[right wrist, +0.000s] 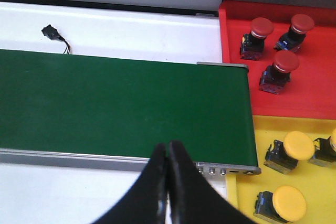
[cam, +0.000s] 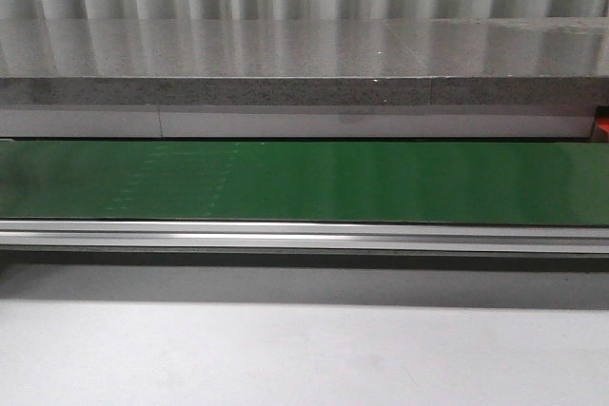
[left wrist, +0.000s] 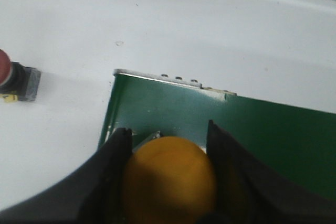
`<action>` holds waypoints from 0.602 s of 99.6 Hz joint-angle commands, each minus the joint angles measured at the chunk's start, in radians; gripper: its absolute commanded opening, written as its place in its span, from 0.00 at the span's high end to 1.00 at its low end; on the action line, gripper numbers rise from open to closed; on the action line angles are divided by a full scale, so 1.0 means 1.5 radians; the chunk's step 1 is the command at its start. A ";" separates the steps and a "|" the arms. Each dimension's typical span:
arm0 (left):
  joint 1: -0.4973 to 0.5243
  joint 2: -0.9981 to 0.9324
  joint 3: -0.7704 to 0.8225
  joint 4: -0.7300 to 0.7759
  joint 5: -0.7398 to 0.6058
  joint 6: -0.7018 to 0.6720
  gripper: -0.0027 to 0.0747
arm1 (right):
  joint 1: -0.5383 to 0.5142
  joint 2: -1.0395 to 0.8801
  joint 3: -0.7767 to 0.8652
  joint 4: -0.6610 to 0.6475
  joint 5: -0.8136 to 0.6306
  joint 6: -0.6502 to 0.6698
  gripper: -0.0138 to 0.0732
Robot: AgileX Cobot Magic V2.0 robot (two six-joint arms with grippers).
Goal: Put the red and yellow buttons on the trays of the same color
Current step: 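Grasp the yellow button with the left gripper and lift it, then lower the yellow button onto the belt start and open the left gripper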
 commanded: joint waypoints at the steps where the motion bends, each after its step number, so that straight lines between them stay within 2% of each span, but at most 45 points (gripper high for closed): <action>1: -0.019 -0.026 0.002 0.008 -0.053 0.000 0.99 | 0.002 -0.001 -0.016 -0.004 -0.038 -0.005 0.98; 25: -0.023 -0.026 0.060 0.008 -0.114 0.000 0.99 | 0.002 -0.001 -0.016 -0.004 -0.038 -0.005 0.98; 60: -0.023 0.006 0.069 0.012 -0.126 0.000 0.99 | 0.002 -0.001 -0.016 -0.004 -0.038 -0.005 0.98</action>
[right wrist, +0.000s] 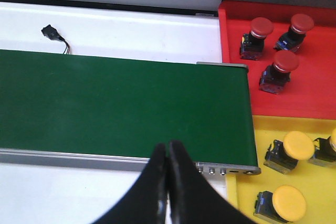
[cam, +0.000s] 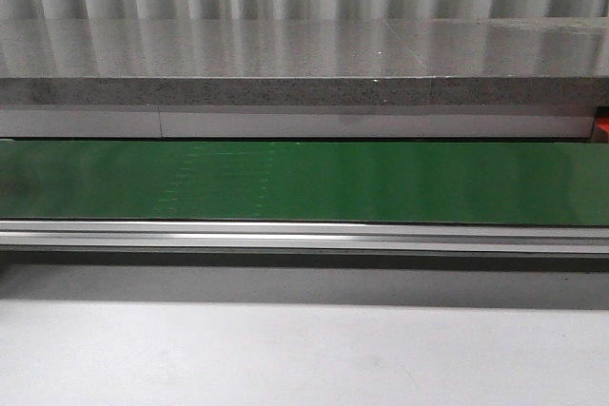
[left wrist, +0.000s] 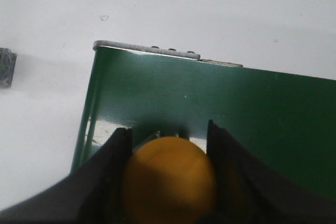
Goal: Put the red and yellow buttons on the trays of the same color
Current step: 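Lower the yellow button onto the belt start and open the left gripper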
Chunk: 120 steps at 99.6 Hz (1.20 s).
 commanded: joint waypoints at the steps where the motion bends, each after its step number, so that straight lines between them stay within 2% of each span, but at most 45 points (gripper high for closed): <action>1: -0.004 -0.011 -0.016 0.000 -0.038 0.000 0.98 | 0.002 -0.001 -0.016 -0.004 -0.038 -0.005 0.98; 9: -0.004 -0.005 -0.016 -0.001 -0.038 0.000 0.93 | 0.002 -0.001 -0.016 -0.004 -0.038 -0.005 0.98; 16: -0.004 -0.005 -0.016 -0.002 -0.038 0.000 0.80 | 0.002 -0.001 -0.016 -0.004 -0.038 -0.005 0.98; 21: -0.004 -0.007 -0.016 -0.002 -0.034 0.000 0.66 | 0.002 -0.001 -0.016 -0.004 -0.038 -0.005 0.98; 34: -0.007 -0.014 -0.016 -0.008 -0.016 0.000 0.17 | 0.002 -0.001 -0.016 -0.004 -0.038 -0.005 0.98; 38: -0.007 -0.018 -0.016 -0.008 -0.010 0.000 0.06 | 0.002 -0.001 -0.016 -0.004 -0.038 -0.005 0.98; 40: -0.007 -0.020 -0.017 -0.008 -0.008 0.000 0.04 | 0.002 -0.001 -0.016 -0.004 -0.038 -0.005 0.98; 59: -0.007 -0.059 -0.052 -0.008 0.010 0.001 0.15 | 0.002 -0.001 -0.016 -0.004 -0.038 -0.005 0.98; 80: 0.002 -0.075 -0.115 0.018 0.016 0.001 0.16 | 0.002 -0.001 -0.016 -0.004 -0.038 -0.005 0.98; 100: 0.076 -0.065 -0.117 0.018 0.019 0.001 0.16 | 0.002 -0.001 -0.016 -0.004 -0.038 -0.005 0.98; 120: 0.161 -0.003 -0.117 0.013 0.022 0.001 0.16 | 0.002 -0.001 -0.016 -0.004 -0.038 -0.005 0.98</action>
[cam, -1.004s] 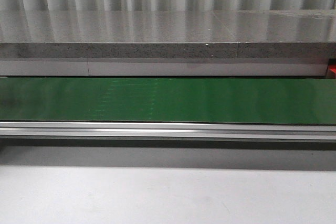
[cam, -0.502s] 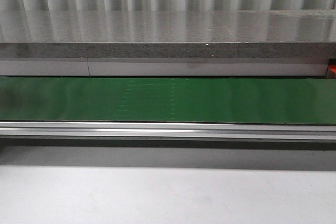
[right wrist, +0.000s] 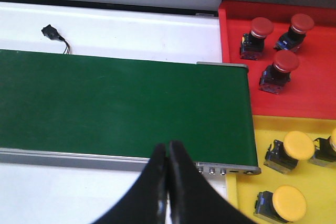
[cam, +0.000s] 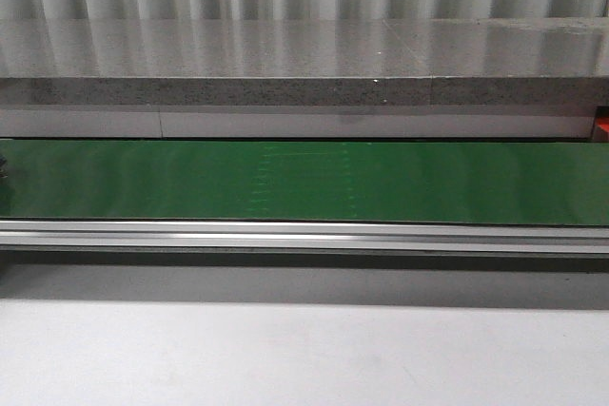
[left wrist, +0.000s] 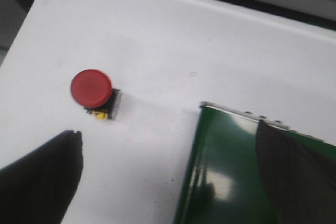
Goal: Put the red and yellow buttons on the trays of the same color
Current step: 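Lower the yellow button onto the belt start and open the left gripper, then grasp a red button on the table with the left gripper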
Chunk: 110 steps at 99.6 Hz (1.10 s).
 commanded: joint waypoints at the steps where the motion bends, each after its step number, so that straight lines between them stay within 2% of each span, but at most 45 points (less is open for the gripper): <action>1: 0.030 0.007 -0.022 -0.004 -0.026 0.000 0.16 | 0.002 -0.001 -0.016 -0.004 -0.039 -0.005 0.98; 25: 0.080 0.104 -0.026 -0.011 -0.083 0.000 0.16 | 0.002 -0.001 -0.016 -0.004 -0.039 -0.005 0.98; 68: 0.080 0.258 -0.151 -0.012 -0.106 -0.001 0.16 | 0.002 -0.001 -0.016 -0.004 -0.039 -0.005 0.98; 92: 0.080 0.289 -0.173 -0.012 -0.120 -0.002 0.17 | 0.002 -0.001 -0.016 -0.004 -0.039 -0.005 0.98; 102: 0.080 0.289 -0.173 -0.012 -0.120 -0.002 0.24 | 0.002 -0.001 -0.016 -0.004 -0.039 -0.005 0.98; 109: 0.080 0.289 -0.173 -0.011 -0.123 -0.002 0.34 | 0.002 -0.001 -0.016 -0.004 -0.039 -0.005 0.98; 110: 0.080 0.289 -0.173 -0.011 -0.124 -0.002 0.38 | 0.002 -0.001 -0.016 -0.004 -0.039 -0.005 0.98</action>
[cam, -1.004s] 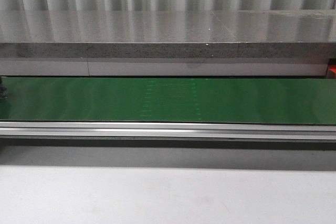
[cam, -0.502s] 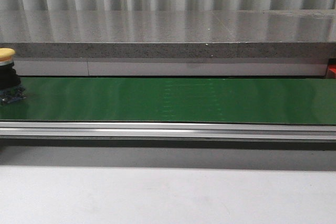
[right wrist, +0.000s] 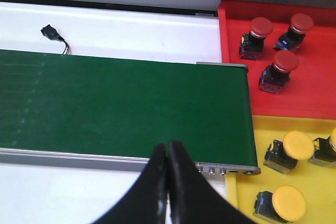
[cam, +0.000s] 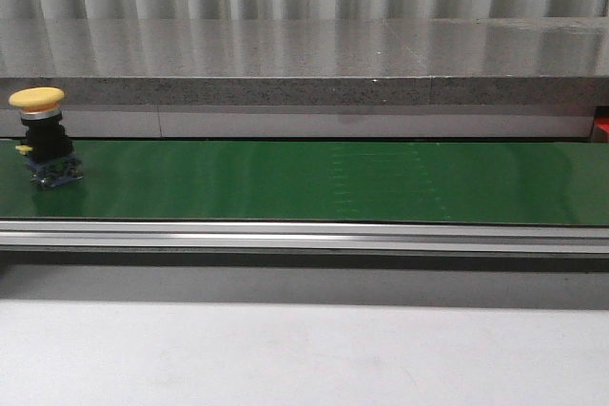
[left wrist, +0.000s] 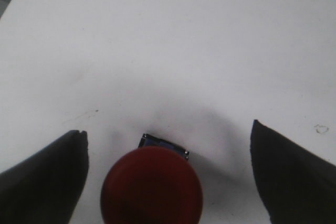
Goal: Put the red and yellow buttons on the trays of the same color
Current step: 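Grasp a red button on the table with the left gripper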
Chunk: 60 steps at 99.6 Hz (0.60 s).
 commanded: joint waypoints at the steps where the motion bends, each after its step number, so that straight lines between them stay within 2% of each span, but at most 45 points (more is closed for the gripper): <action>1: 0.001 -0.033 -0.021 -0.005 -0.038 -0.002 0.38 | 0.002 -0.001 -0.016 -0.004 -0.039 -0.005 0.98; 18: 0.001 -0.038 -0.021 -0.005 -0.028 -0.002 0.75 | 0.002 -0.001 -0.016 -0.004 -0.039 -0.005 0.98; 31: 0.001 -0.065 -0.021 -0.005 -0.006 -0.002 0.98 | 0.002 -0.001 -0.016 -0.004 -0.039 -0.005 0.98; 60: -0.012 -0.229 -0.021 -0.018 0.077 0.000 0.99 | 0.002 -0.001 -0.016 -0.004 -0.039 -0.005 0.98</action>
